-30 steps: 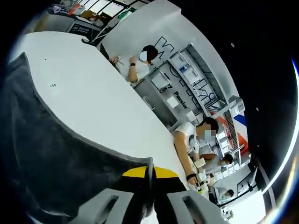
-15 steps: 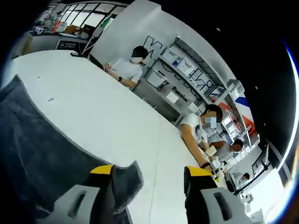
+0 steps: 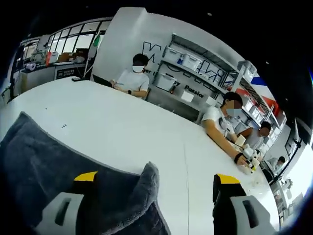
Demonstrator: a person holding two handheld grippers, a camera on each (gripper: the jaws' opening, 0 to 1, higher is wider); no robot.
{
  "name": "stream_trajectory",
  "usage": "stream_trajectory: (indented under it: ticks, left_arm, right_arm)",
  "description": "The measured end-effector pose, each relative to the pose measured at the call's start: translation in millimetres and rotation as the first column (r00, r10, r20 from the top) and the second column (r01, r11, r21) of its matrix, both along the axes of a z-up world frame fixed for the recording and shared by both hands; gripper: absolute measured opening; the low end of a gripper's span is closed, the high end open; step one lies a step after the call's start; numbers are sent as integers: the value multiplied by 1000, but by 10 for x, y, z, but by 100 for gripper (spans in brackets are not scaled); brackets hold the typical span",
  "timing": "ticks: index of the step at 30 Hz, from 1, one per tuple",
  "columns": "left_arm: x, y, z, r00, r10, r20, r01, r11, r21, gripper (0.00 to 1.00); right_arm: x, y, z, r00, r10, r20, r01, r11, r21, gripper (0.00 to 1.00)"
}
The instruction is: Fold the towel on the table until its edges align and the towel forms a compact rectangular stack.
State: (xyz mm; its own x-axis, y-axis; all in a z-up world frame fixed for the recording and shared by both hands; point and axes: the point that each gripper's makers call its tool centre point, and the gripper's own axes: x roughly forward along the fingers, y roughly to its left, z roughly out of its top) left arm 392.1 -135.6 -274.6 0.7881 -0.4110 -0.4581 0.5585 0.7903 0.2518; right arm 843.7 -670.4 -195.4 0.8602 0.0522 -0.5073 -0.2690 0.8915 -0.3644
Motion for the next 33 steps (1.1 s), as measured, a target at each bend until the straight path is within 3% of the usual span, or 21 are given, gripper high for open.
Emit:
stream_trajectory:
  ticks: [6, 10, 14, 20, 33]
  left_arm:
    - [-2, -1, -14, 1000, -10, -4, 10, 1000, 1, 99]
    - [-4, 11, -32, 1000, -15, -13, 15, 1000, 9, 99]
    - [-3, -3, -12, 1000, -22, -7, 22, 1000, 6, 99]
    - [9, -25, -5, 1000, -31, -6, 31, 999, 10, 99]
    - [57, -40, -17, 999, -43, -14, 44, 999, 17, 99]
  right_arm:
    - [-117, 17, -54, 999, 38, -6, -37, 999, 15, 100]
    - [-273, 112, -118, 993, 115, -19, -114, 992, 59, 100]
    - [-488, 149, -122, 986, 164, -15, -164, 986, 27, 100]
    - [-811, 196, -20, 975, 224, 10, -223, 974, -34, 100]
    - [-1300, 180, 114, 957, 287, 39, -286, 958, -19, 100]
